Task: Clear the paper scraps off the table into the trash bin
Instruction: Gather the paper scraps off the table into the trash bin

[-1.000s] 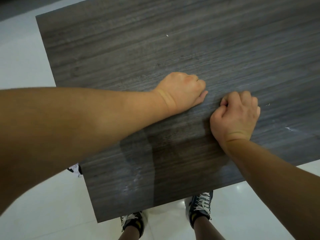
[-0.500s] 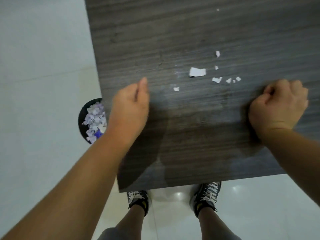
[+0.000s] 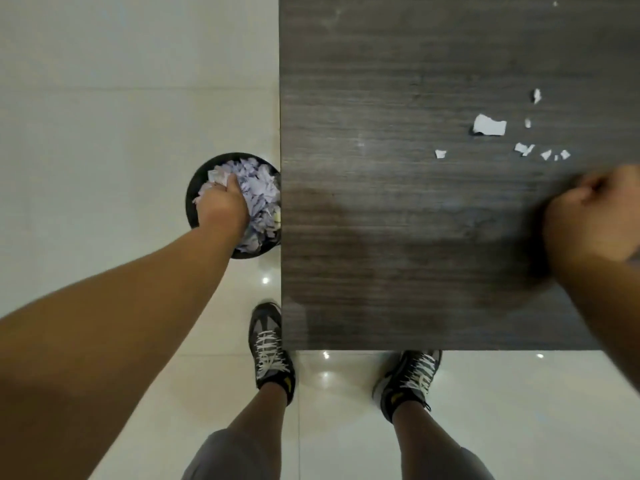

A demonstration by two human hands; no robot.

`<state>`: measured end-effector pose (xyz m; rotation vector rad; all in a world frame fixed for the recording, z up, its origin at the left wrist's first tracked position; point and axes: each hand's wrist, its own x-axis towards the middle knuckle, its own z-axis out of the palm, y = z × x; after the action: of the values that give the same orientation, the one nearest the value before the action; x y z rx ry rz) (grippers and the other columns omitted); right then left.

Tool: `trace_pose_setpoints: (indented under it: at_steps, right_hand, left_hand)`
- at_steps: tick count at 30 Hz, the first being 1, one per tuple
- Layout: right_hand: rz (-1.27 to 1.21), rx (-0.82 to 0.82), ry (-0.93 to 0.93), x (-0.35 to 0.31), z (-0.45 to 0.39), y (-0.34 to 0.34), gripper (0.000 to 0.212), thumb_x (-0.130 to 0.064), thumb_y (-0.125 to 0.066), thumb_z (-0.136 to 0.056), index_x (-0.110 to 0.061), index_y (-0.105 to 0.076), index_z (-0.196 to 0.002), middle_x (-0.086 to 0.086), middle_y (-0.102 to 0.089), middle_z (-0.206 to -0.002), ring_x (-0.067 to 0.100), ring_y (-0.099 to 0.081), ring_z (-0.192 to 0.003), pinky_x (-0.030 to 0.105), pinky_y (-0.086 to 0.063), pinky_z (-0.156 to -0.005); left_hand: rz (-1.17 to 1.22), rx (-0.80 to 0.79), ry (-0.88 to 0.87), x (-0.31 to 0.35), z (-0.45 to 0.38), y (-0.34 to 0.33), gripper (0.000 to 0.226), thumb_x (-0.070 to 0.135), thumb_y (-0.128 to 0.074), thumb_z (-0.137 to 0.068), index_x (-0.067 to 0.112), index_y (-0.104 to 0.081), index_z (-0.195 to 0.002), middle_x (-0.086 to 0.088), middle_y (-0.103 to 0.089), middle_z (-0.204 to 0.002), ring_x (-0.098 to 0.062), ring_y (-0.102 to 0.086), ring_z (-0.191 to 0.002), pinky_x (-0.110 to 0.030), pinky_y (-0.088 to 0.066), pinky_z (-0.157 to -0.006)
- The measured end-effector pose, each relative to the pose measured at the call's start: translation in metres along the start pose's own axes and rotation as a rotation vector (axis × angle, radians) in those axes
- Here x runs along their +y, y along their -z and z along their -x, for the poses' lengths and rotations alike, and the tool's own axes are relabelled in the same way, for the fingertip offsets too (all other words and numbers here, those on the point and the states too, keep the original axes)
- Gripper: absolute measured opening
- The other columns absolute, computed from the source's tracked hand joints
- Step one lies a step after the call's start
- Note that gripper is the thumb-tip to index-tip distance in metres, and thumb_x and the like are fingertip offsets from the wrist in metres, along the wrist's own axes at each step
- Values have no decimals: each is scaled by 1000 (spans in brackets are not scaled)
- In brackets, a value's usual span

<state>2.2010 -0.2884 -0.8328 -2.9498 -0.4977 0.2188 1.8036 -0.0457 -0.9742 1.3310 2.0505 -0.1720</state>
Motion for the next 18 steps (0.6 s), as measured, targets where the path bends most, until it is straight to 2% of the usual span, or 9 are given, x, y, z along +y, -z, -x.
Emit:
trace_pose_setpoints:
  at_steps: [2,4,6,9,13,16,18]
  right_hand:
    - [-10,-22,318,-32,40,-9,25,-13,-46,-86,-5,-66,-98,32,-62,-109,50,-56,-112,54,-40,-92]
    - [-91,-57,546,-73,81,-20,16,-14,-53,-81,-11,-67,-88,24,-63,-101,45,-57,-102,47,-37,-82]
    - [-122,-26,686,-101,110,-35,8,-15,-57,-80,-14,-63,-85,17,-61,-96,40,-55,-94,40,-30,-78]
    - [-152,14,691,-104,109,-45,3,-16,-58,-83,-14,-60,-83,12,-59,-93,37,-53,-89,39,-30,-79]
    - [-155,-5,695,-104,111,-41,4,-17,-59,-85,-13,-60,-84,13,-59,-94,38,-52,-90,40,-30,-80]
    - [-151,-42,677,-106,111,-39,4,-16,-58,-84,-13,-61,-84,12,-58,-93,37,-51,-90,41,-32,-81]
    - [-153,-44,667,-106,110,-38,4,-15,-59,-84,-12,-61,-84,12,-58,-93,37,-52,-90,42,-33,-80]
  left_hand:
    - [-75,-19,9,-1,-4,-12,74,60,-33,-111,-1,-69,-134,-26,-70,-132,-44,-66,-124,-48,-53,-103]
    - [-101,-4,-12,-3,-11,-14,73,60,-31,-111,2,-72,-126,-24,-73,-127,-43,-68,-119,-48,-54,-99]
    - [-113,21,-38,-3,-14,-14,69,56,-29,-113,4,-69,-131,-24,-71,-130,-43,-66,-123,-49,-53,-102]
    - [-103,-3,-44,-10,-14,-18,53,43,-34,-113,6,-62,-140,-22,-67,-138,-43,-62,-130,-46,-48,-106]
    - [-80,-14,-117,-22,-7,-23,36,33,-48,-108,7,-68,-123,-19,-72,-116,-41,-67,-109,-35,-44,-83]
    - [-9,27,-124,-22,0,-18,32,35,-53,-106,10,-69,-117,-12,-70,-105,-31,-63,-93,-33,-41,-79]
    - [19,51,-123,-19,0,-12,35,41,-52,-108,11,-69,-112,-10,-71,-101,-30,-62,-91,-34,-42,-78]
